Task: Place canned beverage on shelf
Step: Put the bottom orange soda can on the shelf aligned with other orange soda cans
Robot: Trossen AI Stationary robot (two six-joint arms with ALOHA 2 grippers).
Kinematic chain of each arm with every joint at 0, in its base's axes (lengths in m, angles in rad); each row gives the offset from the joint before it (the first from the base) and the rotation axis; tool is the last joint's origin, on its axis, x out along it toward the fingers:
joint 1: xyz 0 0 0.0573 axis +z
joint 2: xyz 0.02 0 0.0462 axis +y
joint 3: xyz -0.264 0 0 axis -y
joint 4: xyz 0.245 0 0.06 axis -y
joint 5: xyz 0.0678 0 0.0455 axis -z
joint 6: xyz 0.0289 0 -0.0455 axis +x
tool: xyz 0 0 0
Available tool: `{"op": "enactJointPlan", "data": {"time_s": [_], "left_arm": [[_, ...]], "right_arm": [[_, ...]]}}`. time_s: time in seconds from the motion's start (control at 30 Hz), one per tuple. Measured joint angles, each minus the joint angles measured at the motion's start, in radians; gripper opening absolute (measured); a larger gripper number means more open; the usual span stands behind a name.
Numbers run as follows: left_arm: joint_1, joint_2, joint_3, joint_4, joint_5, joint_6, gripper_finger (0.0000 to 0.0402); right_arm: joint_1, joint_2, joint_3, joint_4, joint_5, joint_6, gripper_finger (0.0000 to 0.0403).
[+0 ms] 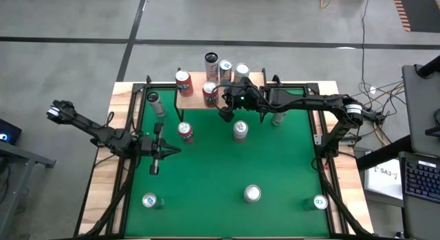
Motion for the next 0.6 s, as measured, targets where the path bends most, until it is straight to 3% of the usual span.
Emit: {"op": "enactJointPlan", "data": {"time_s": [0.43,0.6], "left_arm": [[0.001,-0.031,-0.030,0.041,-0.004,0.017,0.0000],[0.001,-0.030,-0.030,0.042,-0.084,0.012,0.0000]], "right_arm": [[0.000,0.002,0.000,0.046,0.001,0.066,0.0012],[0.000,0.002,0.000,0.048,0.073,0.055,0.0012]]}}
